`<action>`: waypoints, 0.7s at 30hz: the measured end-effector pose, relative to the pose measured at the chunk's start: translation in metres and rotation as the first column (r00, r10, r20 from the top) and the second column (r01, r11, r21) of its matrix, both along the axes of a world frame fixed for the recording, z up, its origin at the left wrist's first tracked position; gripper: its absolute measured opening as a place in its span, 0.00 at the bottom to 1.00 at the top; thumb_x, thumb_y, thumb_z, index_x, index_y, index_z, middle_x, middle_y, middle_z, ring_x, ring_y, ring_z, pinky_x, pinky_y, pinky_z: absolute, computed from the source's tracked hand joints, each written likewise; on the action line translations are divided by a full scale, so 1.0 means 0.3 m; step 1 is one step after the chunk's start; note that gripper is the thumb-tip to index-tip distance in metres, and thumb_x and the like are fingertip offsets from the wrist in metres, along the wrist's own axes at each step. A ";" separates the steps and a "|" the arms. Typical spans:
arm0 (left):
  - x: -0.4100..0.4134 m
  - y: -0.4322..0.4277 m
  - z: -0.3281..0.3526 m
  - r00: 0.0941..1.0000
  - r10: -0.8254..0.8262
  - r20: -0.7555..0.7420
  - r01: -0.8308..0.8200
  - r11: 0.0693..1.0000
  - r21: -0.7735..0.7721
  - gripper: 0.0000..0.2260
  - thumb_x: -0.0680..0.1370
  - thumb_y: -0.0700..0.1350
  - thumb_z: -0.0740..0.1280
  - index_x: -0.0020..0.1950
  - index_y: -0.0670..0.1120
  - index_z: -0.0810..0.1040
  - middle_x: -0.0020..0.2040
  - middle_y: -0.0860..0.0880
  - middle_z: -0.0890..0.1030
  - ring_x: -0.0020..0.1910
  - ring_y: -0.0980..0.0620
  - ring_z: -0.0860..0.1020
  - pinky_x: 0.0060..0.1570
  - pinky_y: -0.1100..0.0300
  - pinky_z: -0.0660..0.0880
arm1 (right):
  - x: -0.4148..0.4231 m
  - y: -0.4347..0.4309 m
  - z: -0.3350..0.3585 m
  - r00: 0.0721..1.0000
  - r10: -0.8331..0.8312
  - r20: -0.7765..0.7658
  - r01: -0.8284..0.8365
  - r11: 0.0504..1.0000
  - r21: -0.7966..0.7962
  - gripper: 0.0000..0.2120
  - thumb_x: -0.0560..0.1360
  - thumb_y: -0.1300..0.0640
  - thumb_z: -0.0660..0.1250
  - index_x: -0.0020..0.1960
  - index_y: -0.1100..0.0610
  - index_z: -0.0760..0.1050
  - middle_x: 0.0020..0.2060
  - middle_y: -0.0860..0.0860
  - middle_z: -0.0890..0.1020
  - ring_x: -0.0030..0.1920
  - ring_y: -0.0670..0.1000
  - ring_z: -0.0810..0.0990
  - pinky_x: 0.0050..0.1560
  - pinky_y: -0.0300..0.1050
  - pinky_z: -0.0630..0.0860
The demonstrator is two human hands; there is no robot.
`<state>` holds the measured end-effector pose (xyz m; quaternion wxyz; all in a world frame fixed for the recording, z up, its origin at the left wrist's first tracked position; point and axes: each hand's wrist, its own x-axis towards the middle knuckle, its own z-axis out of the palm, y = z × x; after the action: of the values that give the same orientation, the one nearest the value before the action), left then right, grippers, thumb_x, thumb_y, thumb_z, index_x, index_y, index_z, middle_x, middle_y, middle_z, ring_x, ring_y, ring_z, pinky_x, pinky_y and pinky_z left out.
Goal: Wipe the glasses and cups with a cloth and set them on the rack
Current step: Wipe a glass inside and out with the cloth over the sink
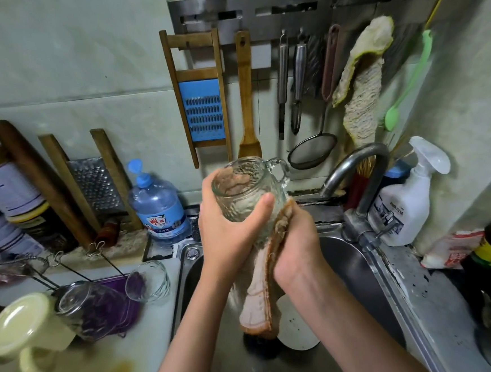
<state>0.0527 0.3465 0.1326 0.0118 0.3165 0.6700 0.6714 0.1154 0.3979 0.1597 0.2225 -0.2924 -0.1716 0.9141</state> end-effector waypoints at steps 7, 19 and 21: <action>-0.036 -0.036 0.014 0.999 -0.035 -0.004 0.035 0.999 -0.015 0.31 0.63 0.59 0.73 0.62 0.49 0.71 0.53 0.57 0.80 0.53 0.64 0.79 0.53 0.71 0.72 | 0.079 0.028 0.004 0.992 0.104 0.066 -0.105 0.994 0.013 0.23 0.80 0.47 0.59 0.55 0.66 0.80 0.49 0.65 0.83 0.52 0.63 0.82 0.58 0.60 0.74; 0.021 -0.100 0.032 0.978 -0.107 -0.178 0.078 0.983 -0.166 0.30 0.58 0.58 0.74 0.59 0.59 0.70 0.55 0.67 0.77 0.54 0.66 0.78 0.54 0.71 0.72 | 0.077 0.072 -0.006 0.998 0.023 -0.053 0.033 0.532 0.846 0.17 0.80 0.52 0.54 0.54 0.58 0.79 0.49 0.55 0.84 0.53 0.53 0.82 0.58 0.51 0.77; 0.013 -0.108 0.034 0.975 -0.107 -0.195 0.069 0.978 -0.195 0.30 0.57 0.59 0.75 0.58 0.61 0.70 0.54 0.67 0.78 0.54 0.67 0.77 0.54 0.72 0.71 | 0.087 0.050 -0.031 0.999 0.000 -0.055 0.051 0.356 0.933 0.16 0.81 0.51 0.53 0.53 0.57 0.78 0.46 0.57 0.82 0.49 0.54 0.81 0.53 0.51 0.77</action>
<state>0.0567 0.3141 0.1428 0.0024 0.4108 0.7128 0.5684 0.1414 0.4127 0.1503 0.3671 -0.0966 -0.6502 0.6581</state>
